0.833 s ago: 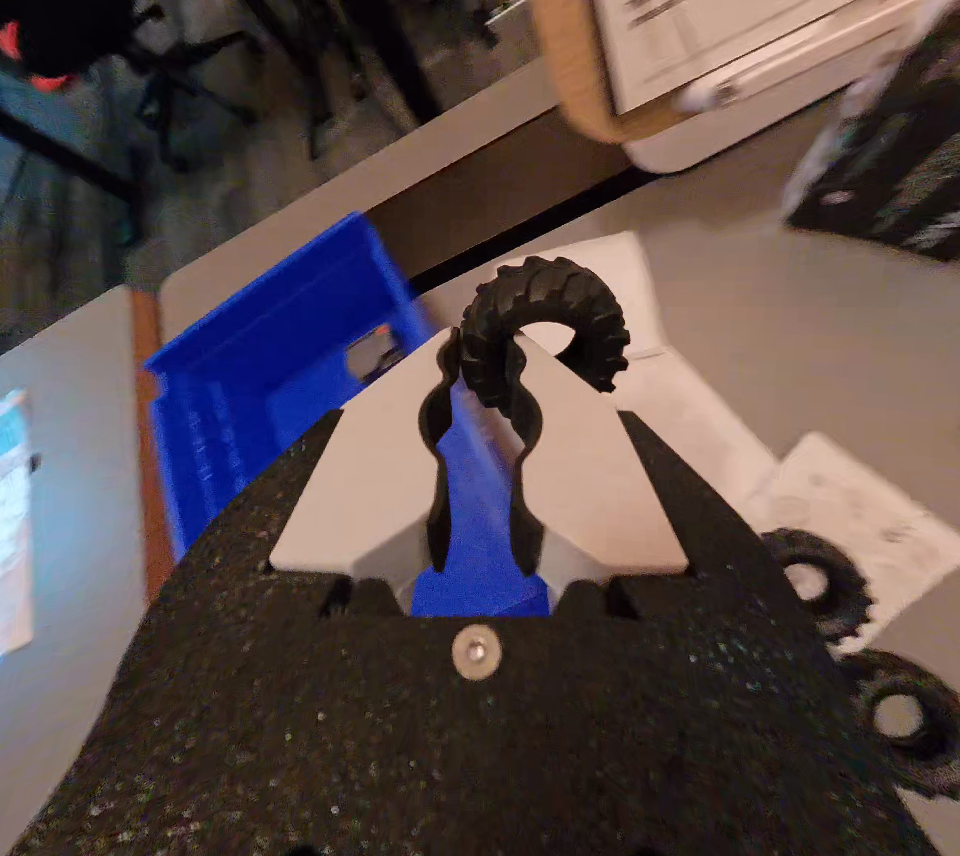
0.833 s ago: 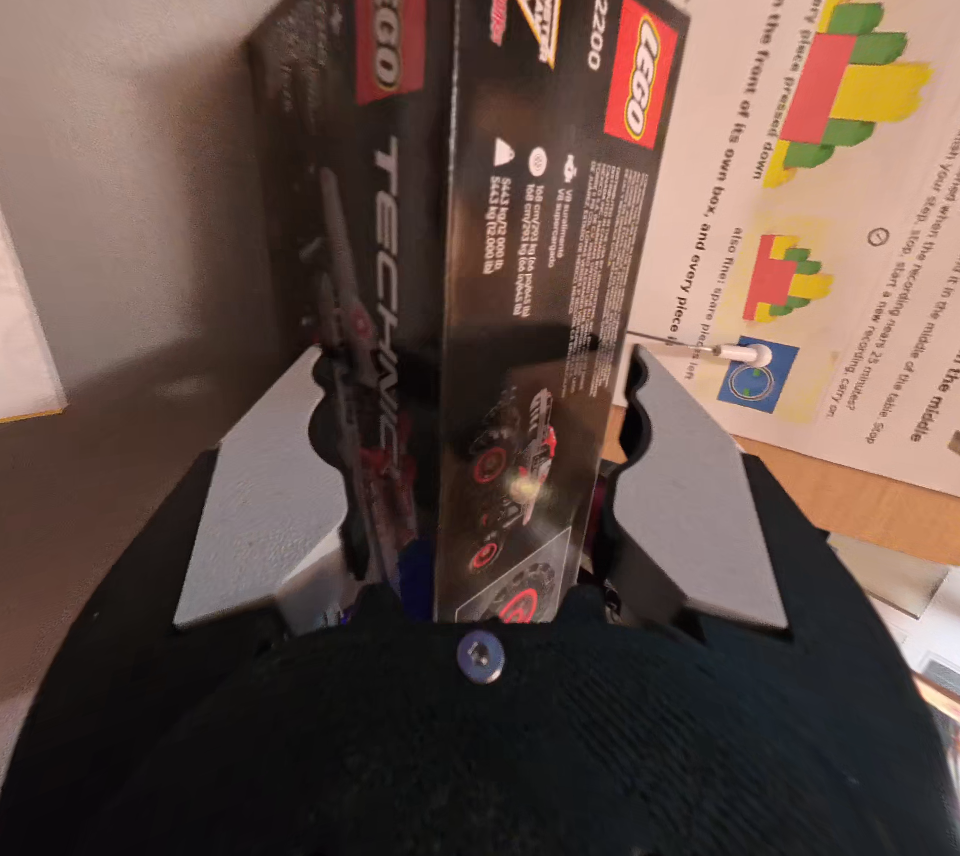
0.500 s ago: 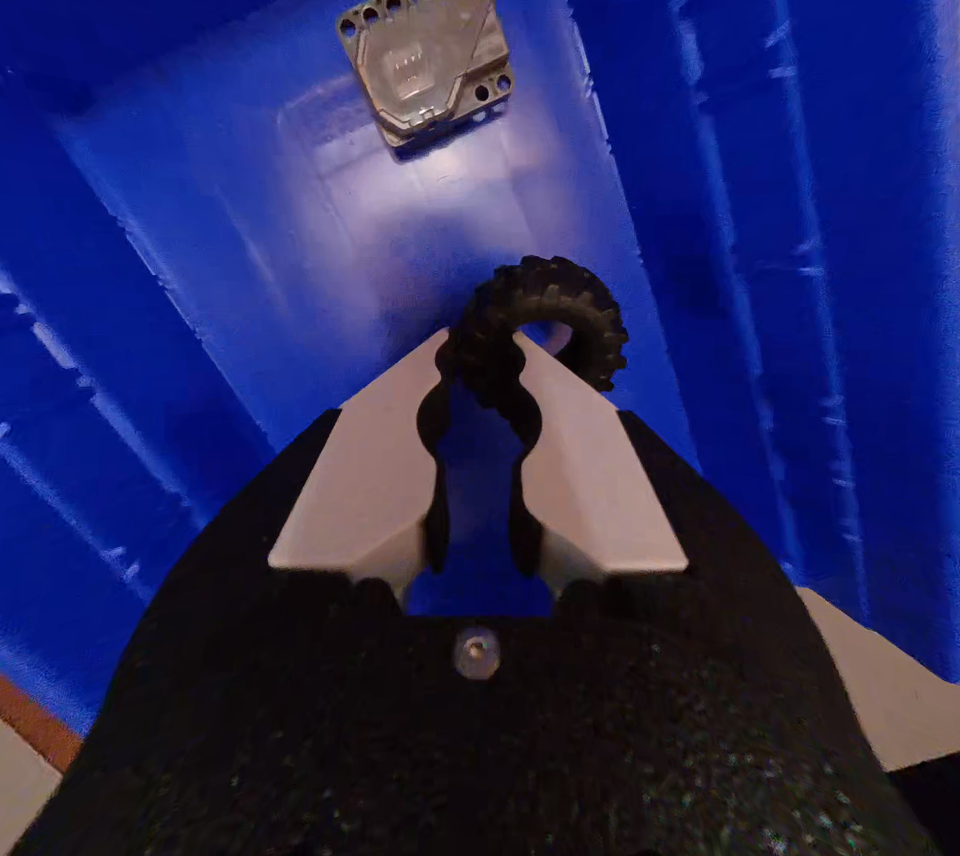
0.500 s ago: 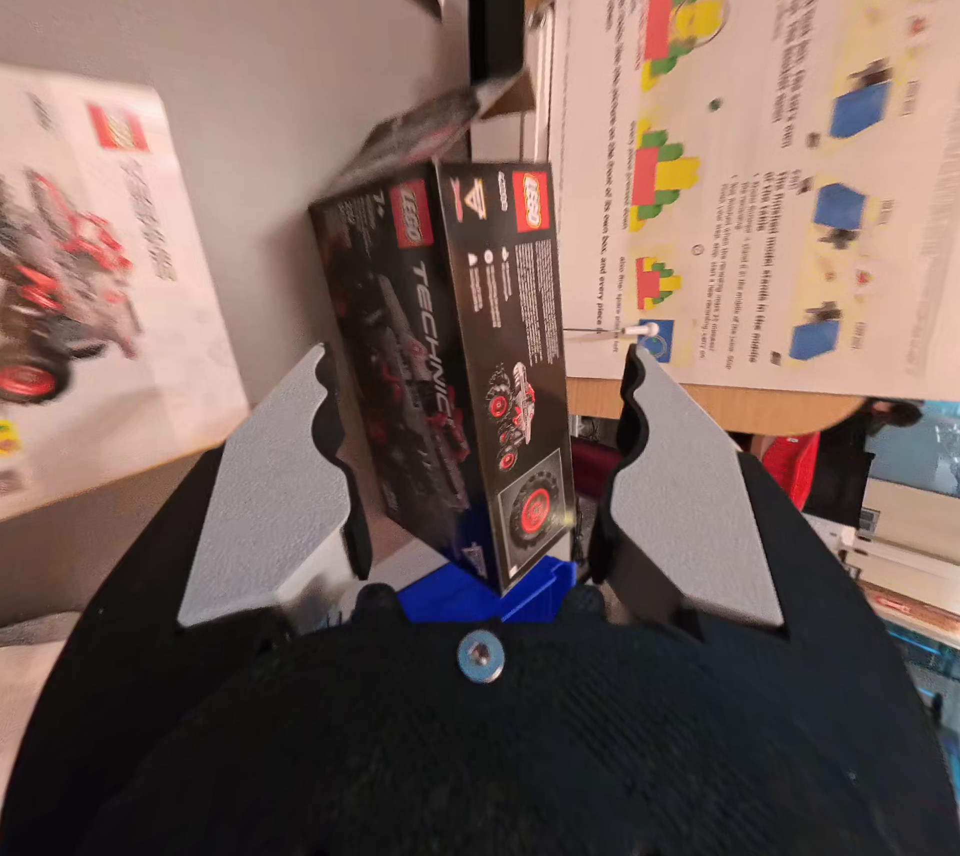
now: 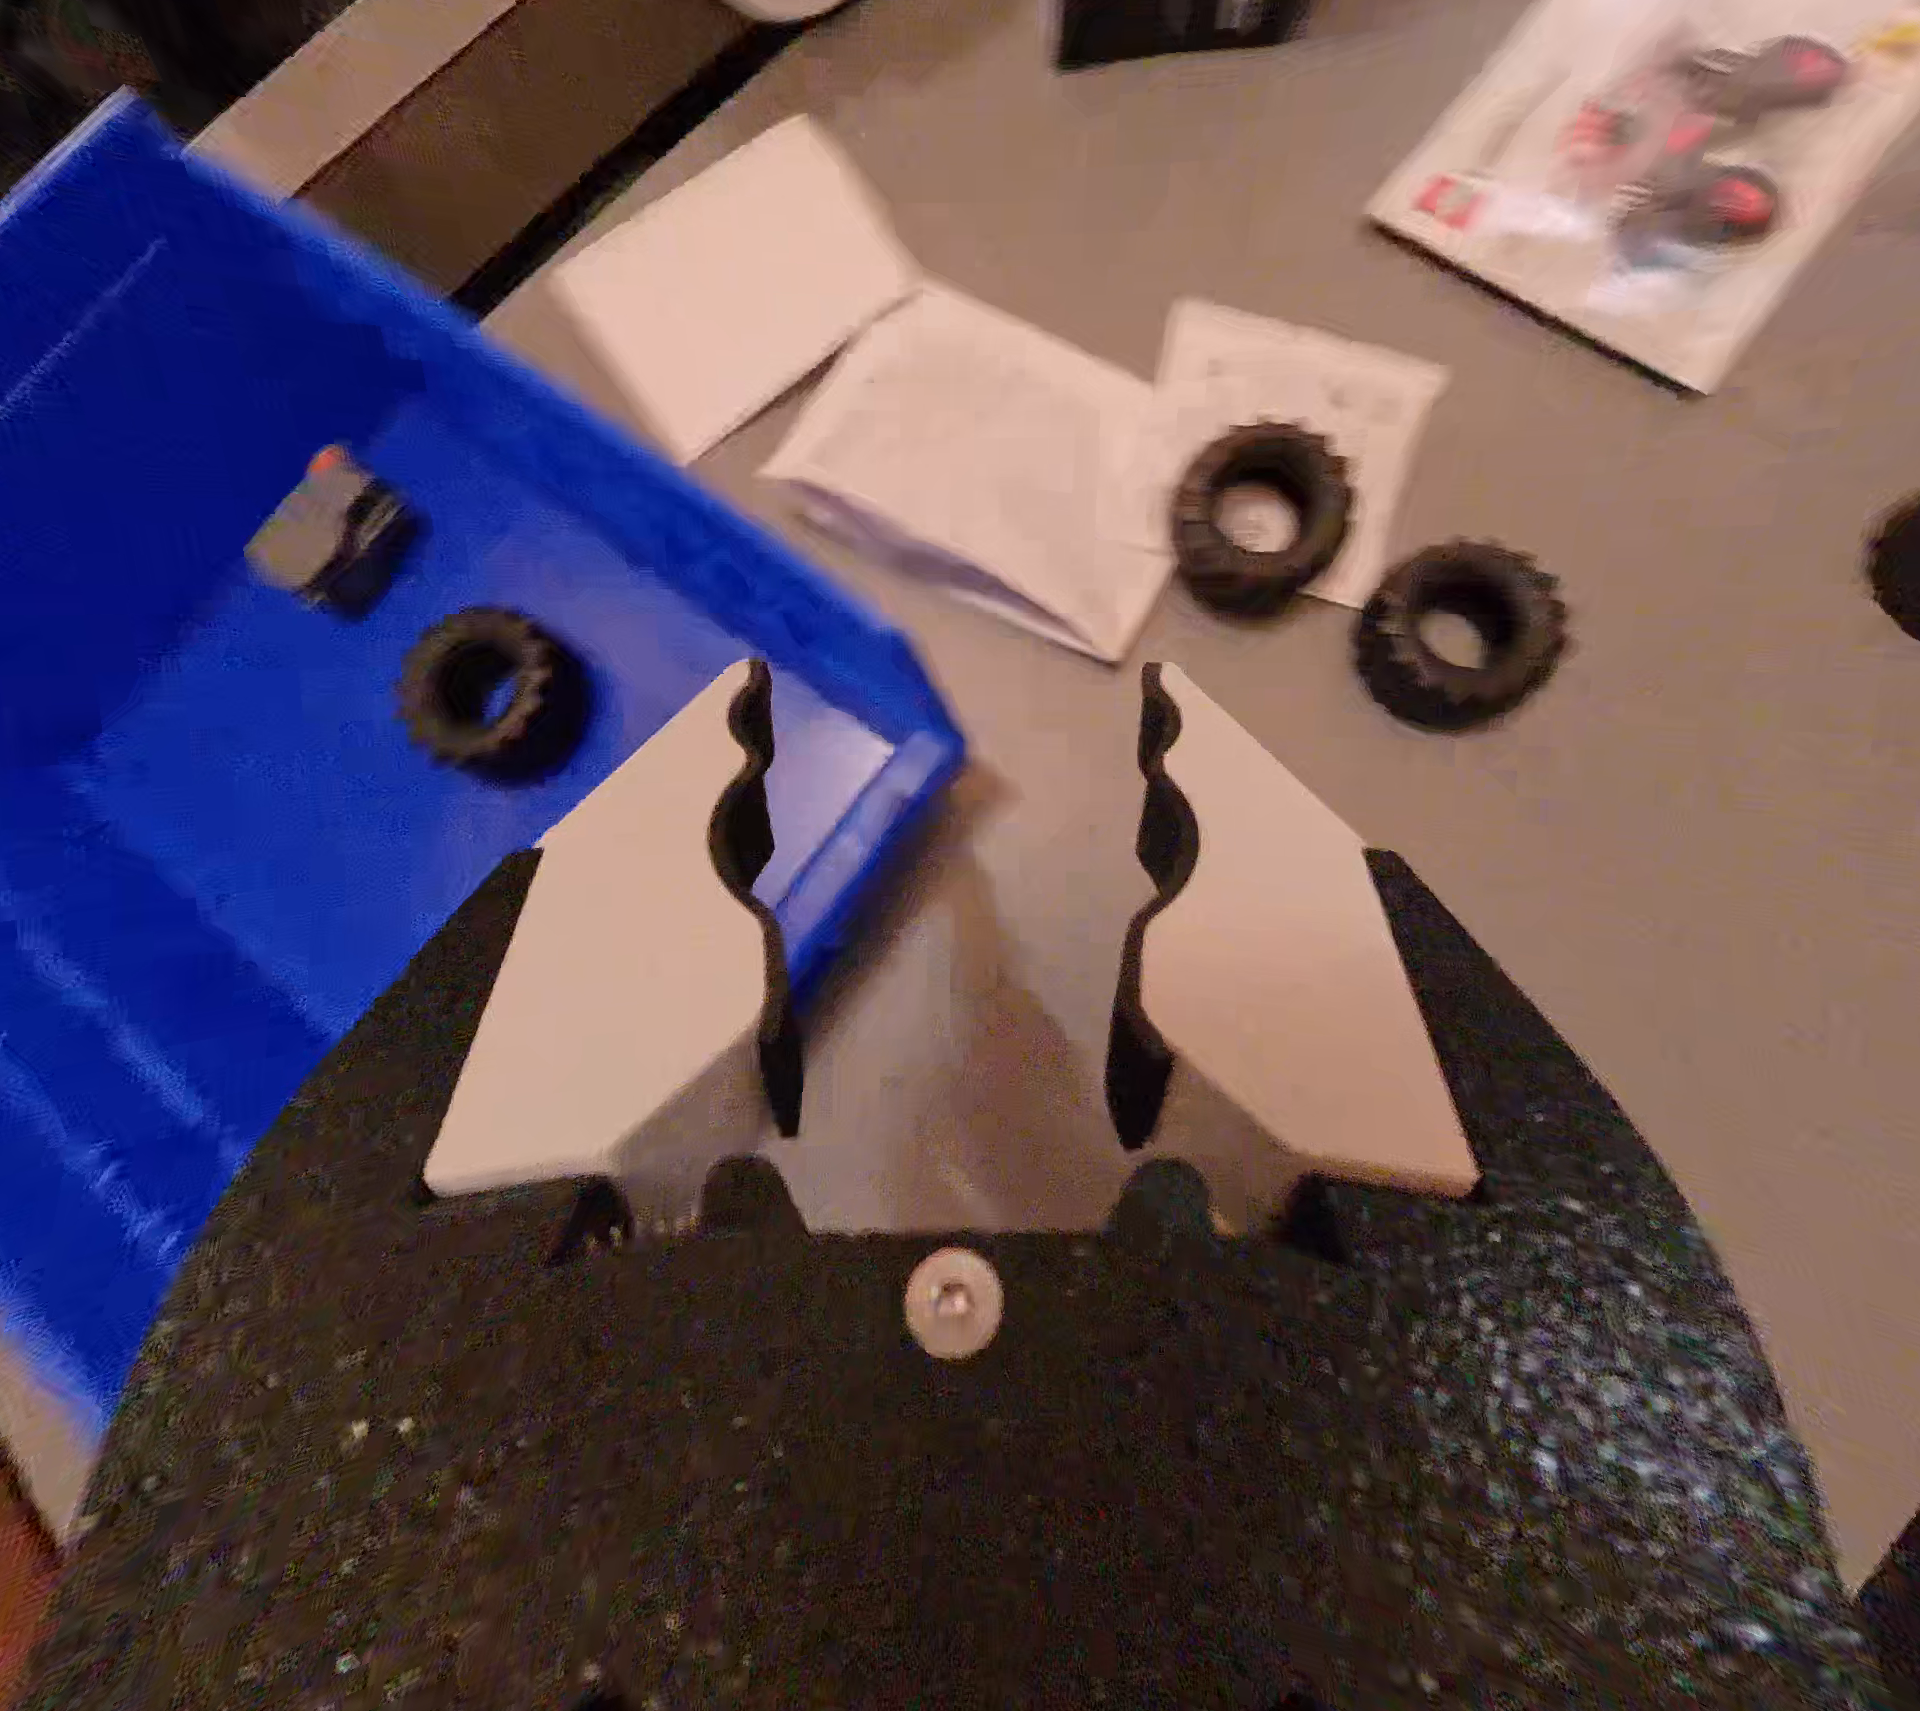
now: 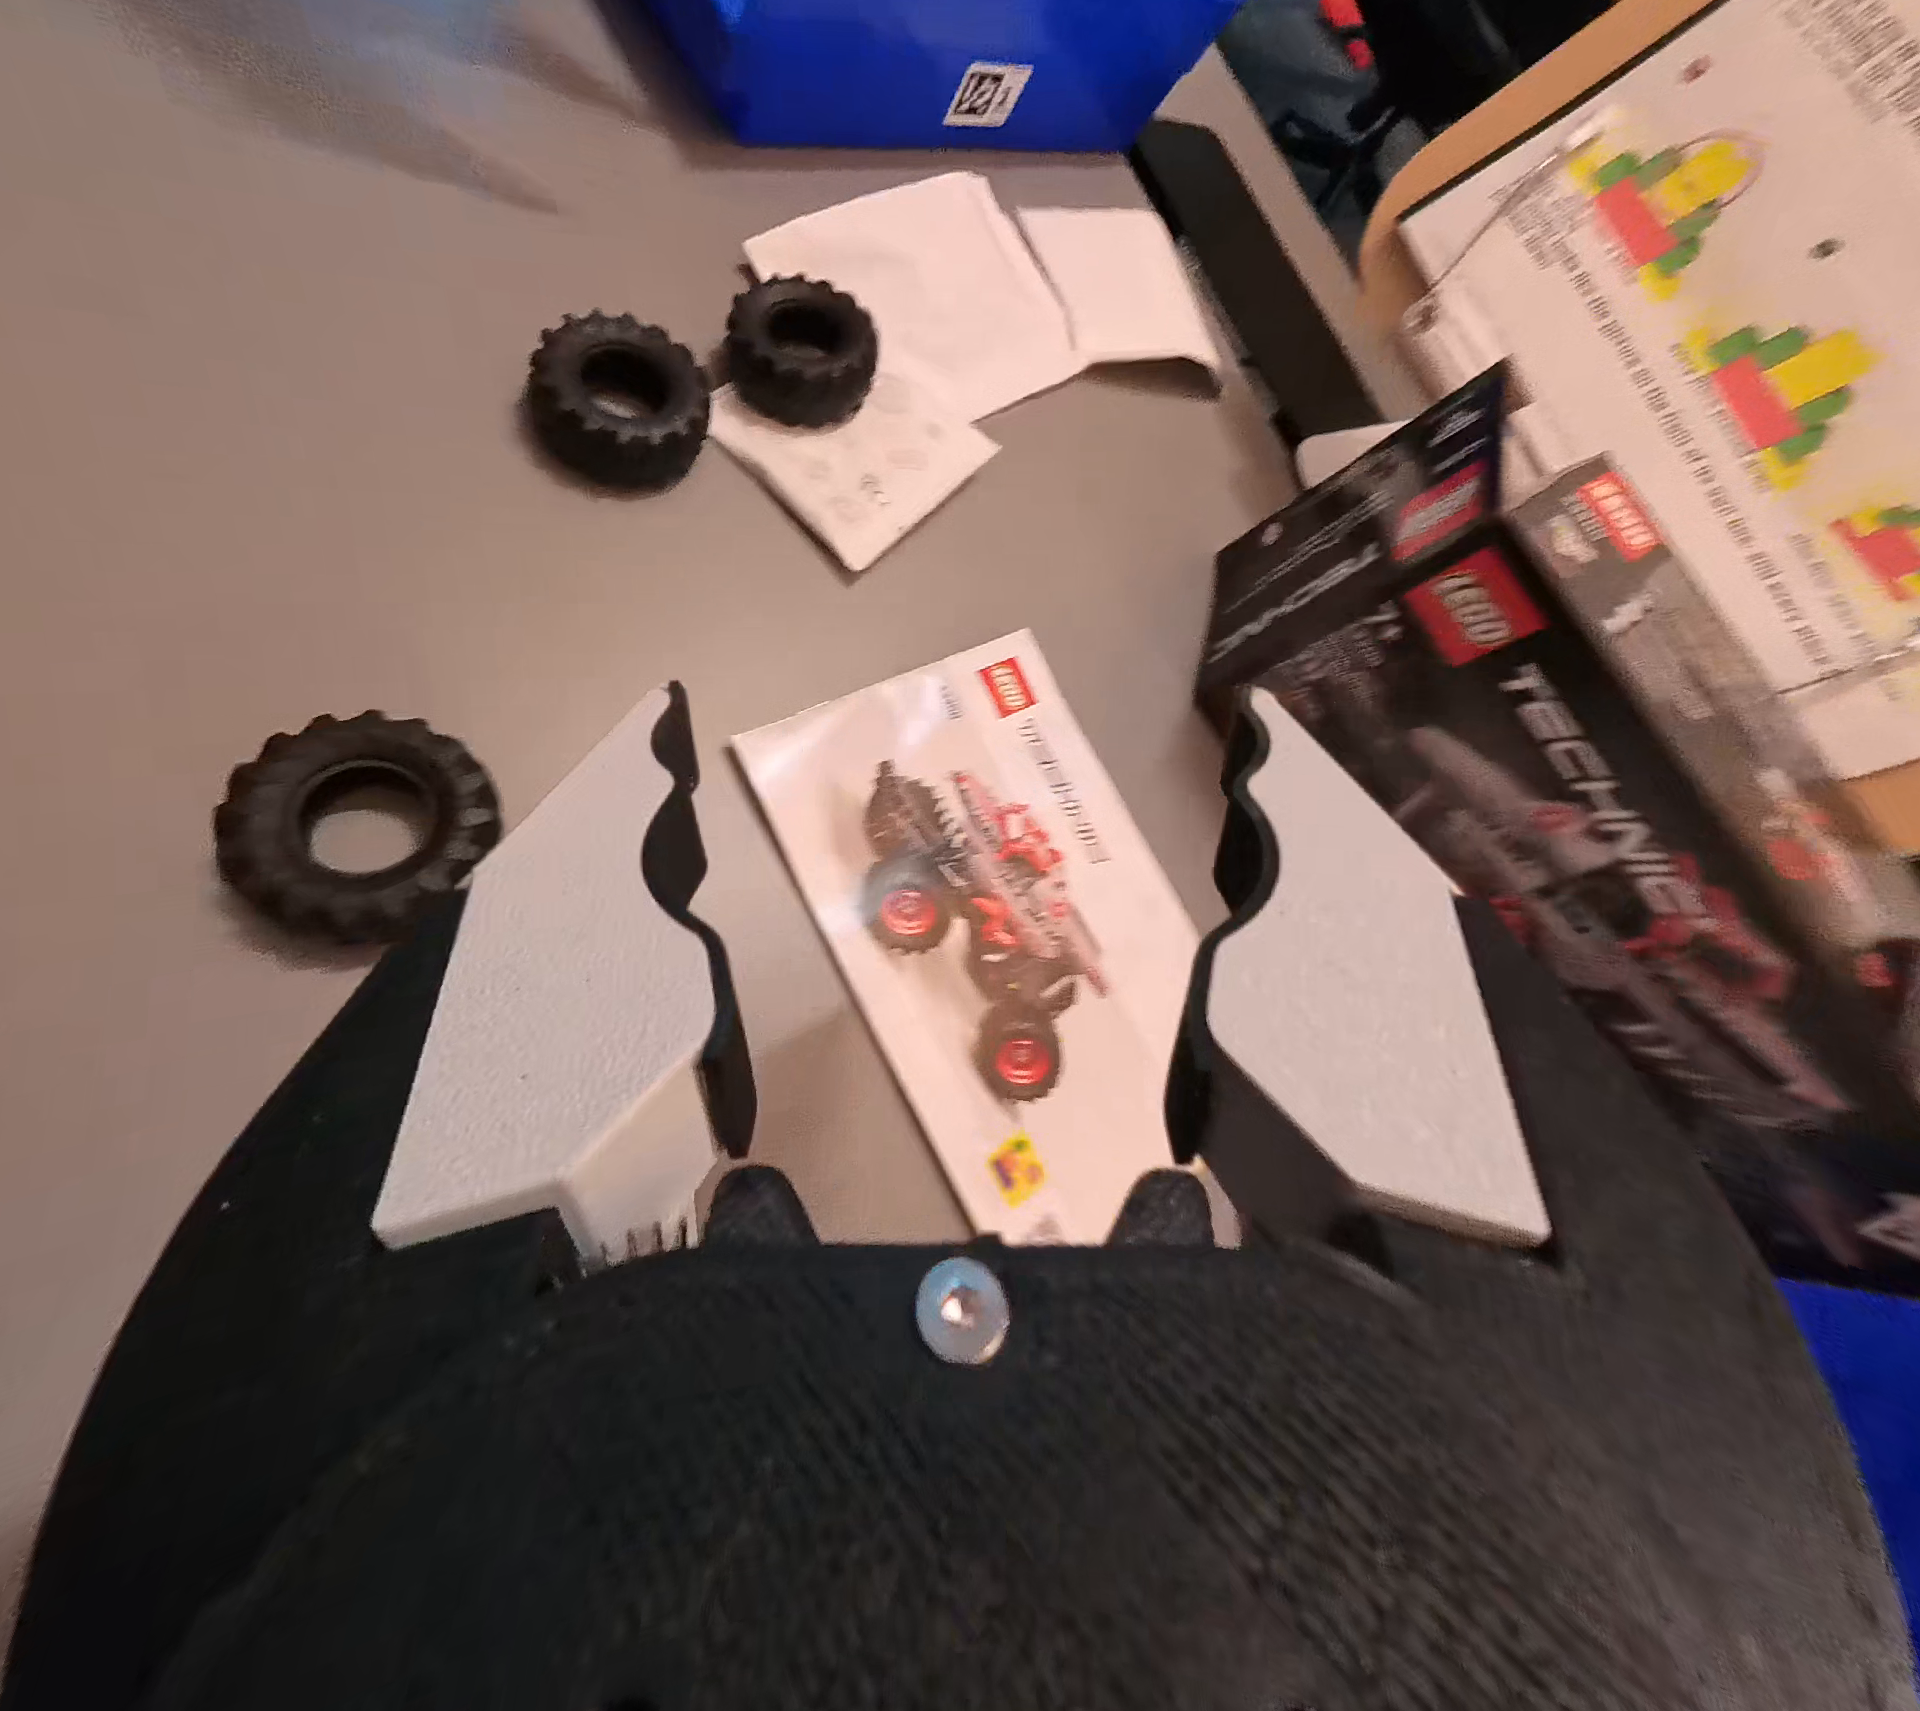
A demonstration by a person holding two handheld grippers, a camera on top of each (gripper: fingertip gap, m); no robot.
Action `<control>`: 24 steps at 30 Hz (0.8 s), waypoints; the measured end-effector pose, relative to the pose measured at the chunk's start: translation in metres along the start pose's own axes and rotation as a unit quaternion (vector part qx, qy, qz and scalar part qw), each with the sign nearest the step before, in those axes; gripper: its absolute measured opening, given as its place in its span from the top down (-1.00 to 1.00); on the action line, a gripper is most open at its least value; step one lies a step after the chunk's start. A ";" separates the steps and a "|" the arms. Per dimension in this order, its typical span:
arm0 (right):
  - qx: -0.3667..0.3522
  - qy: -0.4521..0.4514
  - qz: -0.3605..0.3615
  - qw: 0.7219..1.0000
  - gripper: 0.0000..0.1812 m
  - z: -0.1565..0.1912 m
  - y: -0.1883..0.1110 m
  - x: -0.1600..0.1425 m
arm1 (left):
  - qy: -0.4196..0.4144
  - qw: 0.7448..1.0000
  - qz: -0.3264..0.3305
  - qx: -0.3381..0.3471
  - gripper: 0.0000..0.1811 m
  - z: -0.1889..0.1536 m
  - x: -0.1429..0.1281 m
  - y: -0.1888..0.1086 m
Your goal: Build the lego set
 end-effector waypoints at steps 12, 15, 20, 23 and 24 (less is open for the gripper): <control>0.086 0.063 0.010 0.994 -0.08 0.064 0.006 -0.022 | 0.182 0.959 0.185 -0.112 0.21 -0.102 -0.034 0.101; 0.068 0.082 0.005 0.994 -0.08 0.065 -0.009 -0.031 | 0.211 0.949 0.215 -0.089 0.52 -0.105 -0.046 0.113; 0.056 0.096 0.023 0.994 -0.08 0.067 -0.020 -0.050 | 0.225 0.956 0.183 -0.039 0.66 -0.096 -0.029 0.091; 0.057 0.103 0.009 0.993 -0.07 0.067 -0.022 -0.047 | 0.174 0.975 0.133 -0.046 0.66 -0.083 0.000 0.049; 0.058 0.103 0.007 0.993 -0.07 0.068 -0.021 -0.047 | 0.159 0.980 0.115 -0.030 0.66 -0.068 0.011 0.032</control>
Point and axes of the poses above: each gripper's, where its closed fingertips meet, y out along the fingers, x out of its top, z = x × y across the jaws, the point moved 1 cm from there along -y, back along the fingers, and after that the axes turned 12 degrees about -y, right-handed, at the moved point
